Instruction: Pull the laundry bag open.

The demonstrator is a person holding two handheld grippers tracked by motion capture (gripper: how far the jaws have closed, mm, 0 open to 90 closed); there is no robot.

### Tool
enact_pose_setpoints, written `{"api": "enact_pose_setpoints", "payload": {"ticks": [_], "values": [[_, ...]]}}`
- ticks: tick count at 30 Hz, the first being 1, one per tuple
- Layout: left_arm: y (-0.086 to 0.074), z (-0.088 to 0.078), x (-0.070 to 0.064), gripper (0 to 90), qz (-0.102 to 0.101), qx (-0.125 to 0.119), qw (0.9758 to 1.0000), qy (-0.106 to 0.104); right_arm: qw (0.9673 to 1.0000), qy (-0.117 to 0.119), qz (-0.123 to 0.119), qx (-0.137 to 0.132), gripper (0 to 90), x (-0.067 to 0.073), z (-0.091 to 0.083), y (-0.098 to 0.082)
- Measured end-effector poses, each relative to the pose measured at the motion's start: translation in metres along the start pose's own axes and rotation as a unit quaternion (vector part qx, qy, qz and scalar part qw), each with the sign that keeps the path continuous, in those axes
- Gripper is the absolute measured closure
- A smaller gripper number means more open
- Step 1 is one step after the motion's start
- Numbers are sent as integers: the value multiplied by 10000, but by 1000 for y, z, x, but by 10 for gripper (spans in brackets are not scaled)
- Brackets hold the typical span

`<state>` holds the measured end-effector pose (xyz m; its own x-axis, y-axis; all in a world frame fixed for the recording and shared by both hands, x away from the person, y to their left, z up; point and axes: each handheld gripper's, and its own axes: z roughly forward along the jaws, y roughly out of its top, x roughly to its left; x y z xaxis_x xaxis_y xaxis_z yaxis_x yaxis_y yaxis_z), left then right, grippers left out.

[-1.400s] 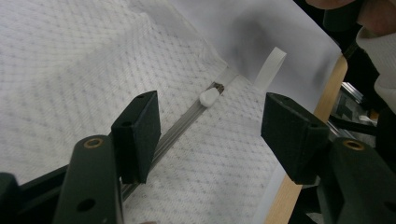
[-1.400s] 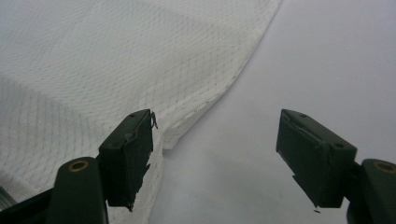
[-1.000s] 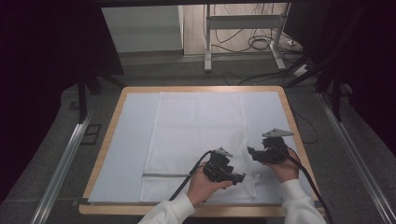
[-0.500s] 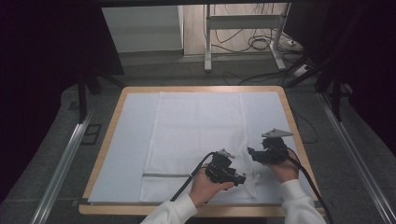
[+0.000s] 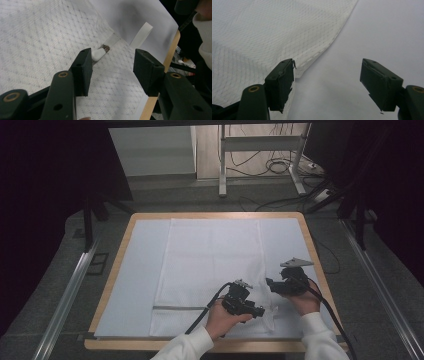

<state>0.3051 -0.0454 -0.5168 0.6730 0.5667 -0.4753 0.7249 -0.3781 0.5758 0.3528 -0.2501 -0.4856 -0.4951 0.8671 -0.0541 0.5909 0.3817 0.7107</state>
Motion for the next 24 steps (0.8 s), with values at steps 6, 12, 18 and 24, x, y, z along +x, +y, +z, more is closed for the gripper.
{"api": "enact_pose_setpoints", "payload": {"ticks": [6, 12, 18, 24], "values": [[-1, -1, 5, 484, -104, 6, 9999, -26, 10000, -18, 21, 3, 266, 0, 0, 0], [-1, 6, 6, 487, -222, 51, 9996, -189, 10000, -31, 30, 5, 266, -1, 0, 0], [0, 10, 4, 499, -267, 29, 9994, -226, 10000, -36, 28, 6, 266, -1, 0, 0], [1, 12, 5, 558, -253, 16, 9995, -208, 9994, -111, 321, -42, 276, -9, -1, -4]]}}
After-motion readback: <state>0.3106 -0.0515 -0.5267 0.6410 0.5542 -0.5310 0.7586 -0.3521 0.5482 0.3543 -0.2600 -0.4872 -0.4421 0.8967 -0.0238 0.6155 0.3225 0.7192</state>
